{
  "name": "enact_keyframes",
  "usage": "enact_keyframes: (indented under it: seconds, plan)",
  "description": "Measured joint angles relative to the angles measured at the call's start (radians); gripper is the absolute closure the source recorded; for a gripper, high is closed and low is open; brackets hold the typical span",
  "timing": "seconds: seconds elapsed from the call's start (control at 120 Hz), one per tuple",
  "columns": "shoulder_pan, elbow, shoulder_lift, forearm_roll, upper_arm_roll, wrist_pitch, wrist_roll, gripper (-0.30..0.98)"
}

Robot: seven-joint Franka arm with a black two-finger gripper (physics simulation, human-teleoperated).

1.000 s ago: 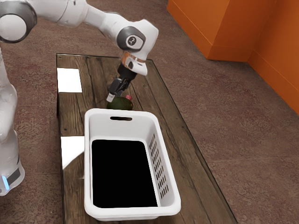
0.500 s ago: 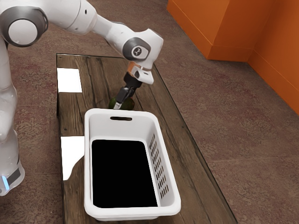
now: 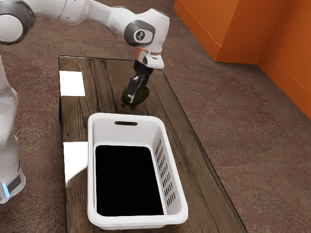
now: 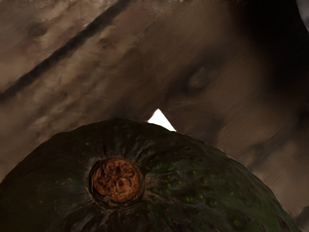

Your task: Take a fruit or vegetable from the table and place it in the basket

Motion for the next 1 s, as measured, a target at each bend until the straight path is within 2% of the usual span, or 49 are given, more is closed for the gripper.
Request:
enact_keyframes:
  seconds: [0.05, 0.083, 0.175, 0.25, 0.375, 0.55, 0.617, 0.725, 0.808, 1.0]
  plan:
    - [0.011, 0.114, -0.022, -0.001, -0.056, -0.047, -0.001, 0.26]
    - [0.009, 0.173, -0.026, -0.002, -0.131, -0.076, -0.005, 0.28]
    - [-0.126, 0.247, 0.024, -0.017, -0.222, -0.131, -0.027, 0.33]
    - [-0.201, 0.157, 0.003, -0.038, -0.251, -0.141, -0.051, 0.36]
    - [-0.207, 0.040, -0.037, -0.060, -0.312, -0.122, -0.091, 0.37]
    - [-0.206, 0.005, -0.041, -0.083, -0.336, -0.105, -0.140, 0.38]
    - [-0.206, -0.001, -0.045, -0.090, -0.352, -0.103, -0.157, 0.23]
    - [-0.206, -0.002, -0.052, -0.101, -0.360, -0.102, -0.183, 0.12]
    - [-0.206, -0.003, -0.060, -0.106, -0.361, -0.103, -0.199, 0.06]
    - [-0.206, -0.020, -0.121, -0.104, -0.378, -0.110, -0.239, 0.02]
